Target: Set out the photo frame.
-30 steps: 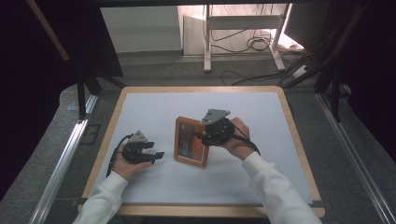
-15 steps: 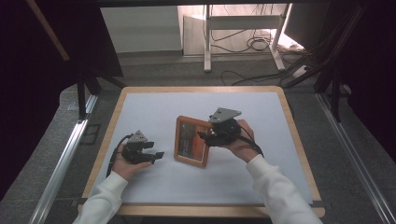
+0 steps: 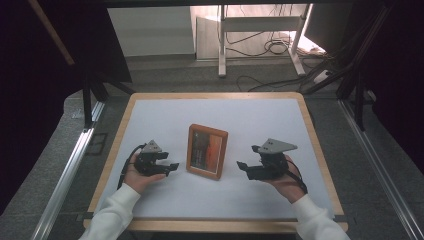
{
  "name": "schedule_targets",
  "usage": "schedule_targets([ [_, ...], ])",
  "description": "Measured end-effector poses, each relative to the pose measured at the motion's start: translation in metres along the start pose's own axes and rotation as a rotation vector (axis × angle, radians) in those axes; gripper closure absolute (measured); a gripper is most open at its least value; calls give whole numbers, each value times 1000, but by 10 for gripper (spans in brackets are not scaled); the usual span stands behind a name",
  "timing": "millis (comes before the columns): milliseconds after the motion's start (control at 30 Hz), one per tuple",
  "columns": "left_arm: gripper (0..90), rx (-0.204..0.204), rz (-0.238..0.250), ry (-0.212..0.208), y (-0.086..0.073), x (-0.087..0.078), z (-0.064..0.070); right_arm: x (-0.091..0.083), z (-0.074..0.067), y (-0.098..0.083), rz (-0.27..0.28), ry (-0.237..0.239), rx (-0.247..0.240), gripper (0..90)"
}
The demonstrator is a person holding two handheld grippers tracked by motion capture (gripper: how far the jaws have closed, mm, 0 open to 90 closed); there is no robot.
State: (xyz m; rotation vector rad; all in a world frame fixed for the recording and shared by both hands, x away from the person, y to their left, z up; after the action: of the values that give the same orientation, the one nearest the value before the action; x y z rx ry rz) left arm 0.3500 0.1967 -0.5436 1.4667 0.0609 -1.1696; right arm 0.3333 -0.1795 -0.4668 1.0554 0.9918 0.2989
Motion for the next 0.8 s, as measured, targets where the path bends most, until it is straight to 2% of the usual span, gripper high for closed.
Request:
schedule_targets([
  [133,409,4,0,-14,3,2,2,-5,5,-25,-26,-19,44,222],
  [200,525,15,-5,-31,5,3,4,-7,6,-35,-40,-29,57,222],
  [300,727,29,-14,-34,11,9,7,-8,6,-44,-63,-40,53,217],
  [367,828,30,-25,-36,15,14,7,-9,6,-48,-71,-44,52,215],
  [433,890,28,-31,-44,19,20,8,-10,5,-52,-78,-49,48,214],
  [600,900,51,-40,-62,24,29,16,-9,3,-57,-96,-57,38,210],
  [700,900,78,-42,-49,24,28,21,-10,3,-58,-102,-60,32,210],
  [800,900,70,-41,-54,24,28,21,-9,2,-59,-106,-62,19,209],
])
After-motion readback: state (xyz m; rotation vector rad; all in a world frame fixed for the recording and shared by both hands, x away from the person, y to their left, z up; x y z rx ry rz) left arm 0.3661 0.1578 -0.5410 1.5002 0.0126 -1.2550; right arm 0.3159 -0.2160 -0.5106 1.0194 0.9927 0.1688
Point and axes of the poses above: each handheld gripper's, and its own axes: x roughly forward along the jaws, y roughly out of its top, z roughly to its right, the point moved 2 cm from there along x, roughly forward along the jaws, and after that the axes turned 7 degrees about -x, right-handed, at the moved point
